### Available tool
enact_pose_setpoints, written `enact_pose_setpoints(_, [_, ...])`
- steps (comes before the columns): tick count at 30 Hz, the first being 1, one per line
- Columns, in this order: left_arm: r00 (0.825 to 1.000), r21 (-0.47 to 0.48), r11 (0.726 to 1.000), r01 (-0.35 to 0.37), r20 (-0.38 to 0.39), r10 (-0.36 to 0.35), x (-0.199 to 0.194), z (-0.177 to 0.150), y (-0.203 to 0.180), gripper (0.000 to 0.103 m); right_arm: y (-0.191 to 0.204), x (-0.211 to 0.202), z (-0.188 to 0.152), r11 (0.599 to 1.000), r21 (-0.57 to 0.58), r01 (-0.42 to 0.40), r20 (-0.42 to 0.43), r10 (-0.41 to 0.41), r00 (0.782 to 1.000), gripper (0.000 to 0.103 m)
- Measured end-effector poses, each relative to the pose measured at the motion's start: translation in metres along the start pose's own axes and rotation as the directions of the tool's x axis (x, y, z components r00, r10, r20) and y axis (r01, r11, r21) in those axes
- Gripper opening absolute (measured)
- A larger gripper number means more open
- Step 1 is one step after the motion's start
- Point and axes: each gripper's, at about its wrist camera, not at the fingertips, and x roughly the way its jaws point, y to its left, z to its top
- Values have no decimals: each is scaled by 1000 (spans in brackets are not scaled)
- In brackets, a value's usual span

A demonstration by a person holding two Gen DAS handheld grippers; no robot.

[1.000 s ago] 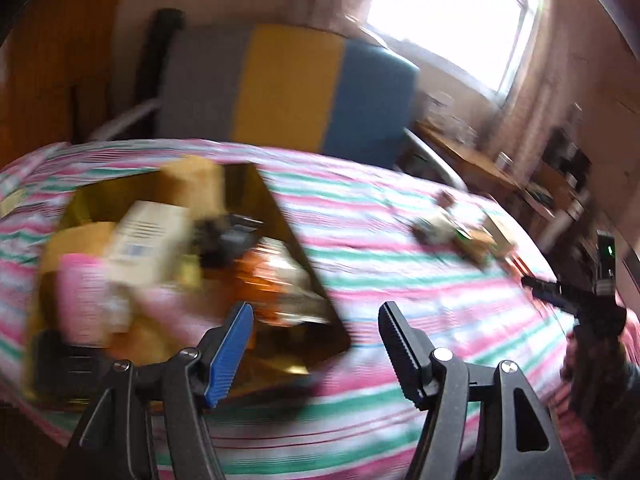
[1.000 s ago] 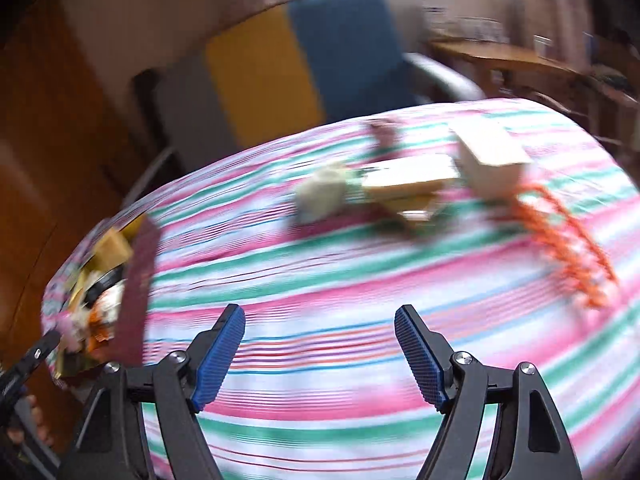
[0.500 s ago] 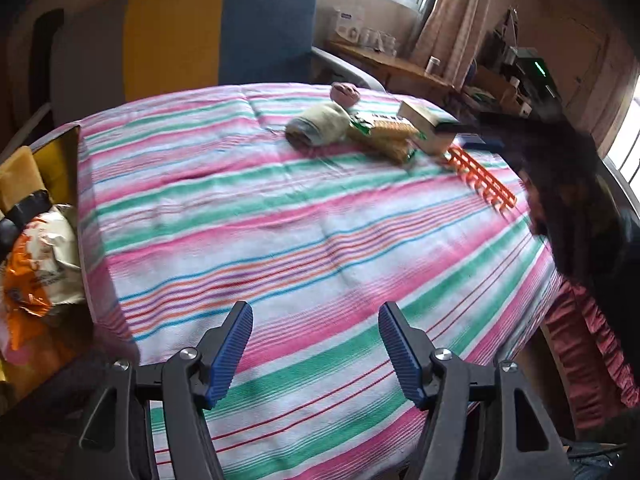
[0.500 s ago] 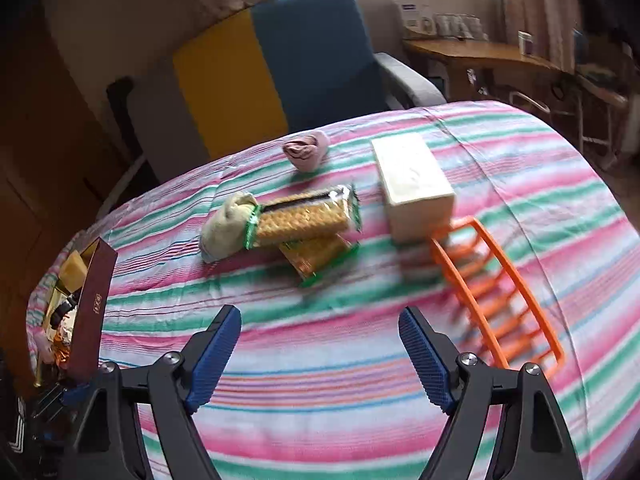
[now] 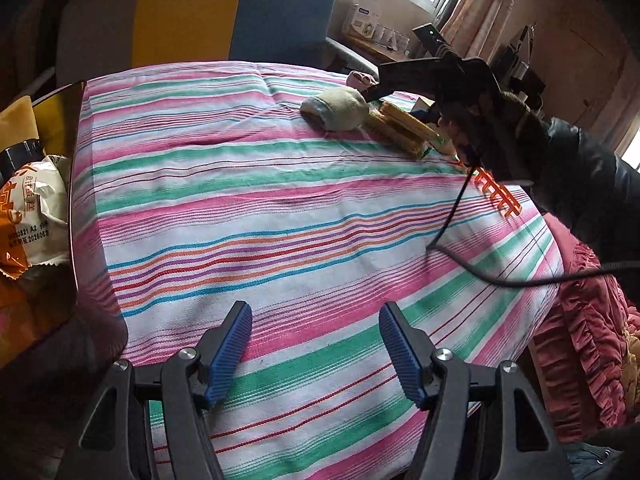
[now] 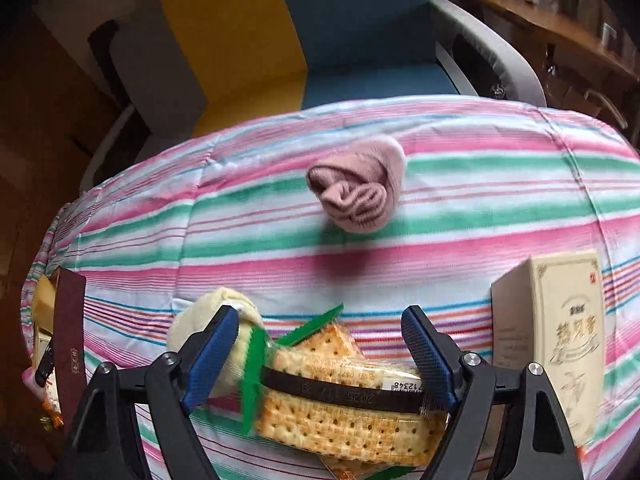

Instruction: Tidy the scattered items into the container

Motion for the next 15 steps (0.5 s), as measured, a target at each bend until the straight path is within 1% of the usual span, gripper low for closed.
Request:
enact_pose_setpoints(2, [1000, -8, 1000, 2, 5, -2, 0, 0, 0, 68, 1, -5, -17, 999, 0, -39, 8, 39, 999, 85])
enact_pose_setpoints(7, [1000, -21, 1000, -6, 7, 6, -4, -4, 0, 68, 21, -19, -65, 991, -80, -109, -11, 109, 994, 84])
enact_pose_setpoints(9, [1000, -29, 1000, -11, 6, 11, -6, -6, 0, 68, 31, -25, -86, 978, -95, -186, -35, 184, 982, 84])
enact_pose_setpoints(13, [1000, -39, 999, -23, 0, 23, -13, -11, 0, 68, 56, -33, -135, 932, -143, -334, -96, 323, 942, 84])
enact_pose_setpoints(15, [1000, -47, 998, -28, -4, 28, -17, -13, 1, 68, 63, -40, -155, 921, -147, -361, -95, 350, 932, 84])
